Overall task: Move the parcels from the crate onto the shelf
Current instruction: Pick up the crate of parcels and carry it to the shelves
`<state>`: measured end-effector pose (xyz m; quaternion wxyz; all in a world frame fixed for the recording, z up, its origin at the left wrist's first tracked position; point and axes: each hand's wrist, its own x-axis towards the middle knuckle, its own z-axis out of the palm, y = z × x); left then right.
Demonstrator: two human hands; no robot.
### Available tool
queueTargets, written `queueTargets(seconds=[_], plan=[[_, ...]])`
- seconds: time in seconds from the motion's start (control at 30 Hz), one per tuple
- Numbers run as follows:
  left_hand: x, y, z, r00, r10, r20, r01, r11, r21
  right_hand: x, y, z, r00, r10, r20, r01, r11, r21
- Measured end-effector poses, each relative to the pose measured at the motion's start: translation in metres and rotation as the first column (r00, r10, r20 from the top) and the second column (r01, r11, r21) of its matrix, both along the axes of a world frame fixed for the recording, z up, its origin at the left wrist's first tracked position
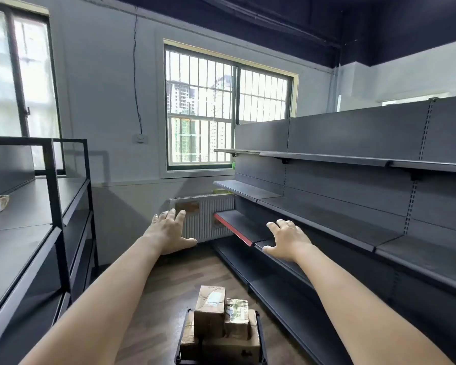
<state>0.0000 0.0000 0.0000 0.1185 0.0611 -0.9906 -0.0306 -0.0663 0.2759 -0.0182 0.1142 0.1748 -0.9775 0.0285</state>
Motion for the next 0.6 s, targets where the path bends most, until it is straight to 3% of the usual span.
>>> queueTargets(seconds=[0.23,0.6], plan=[[-0.037,-0.004,-0.02,0.998,-0.038,0.057,0.038,0.999,-0.002,-0.034,-0.009,-0.026,0.998,-0.033,0.058,0.033,0.999,0.005],[-0.145,-0.017,-0.007,0.999,-0.004,0.038,0.005,0.999,-0.04,-0.146,-0.015,-0.008,0.999,-0.022,0.024,0.022,1.0,-0.008]])
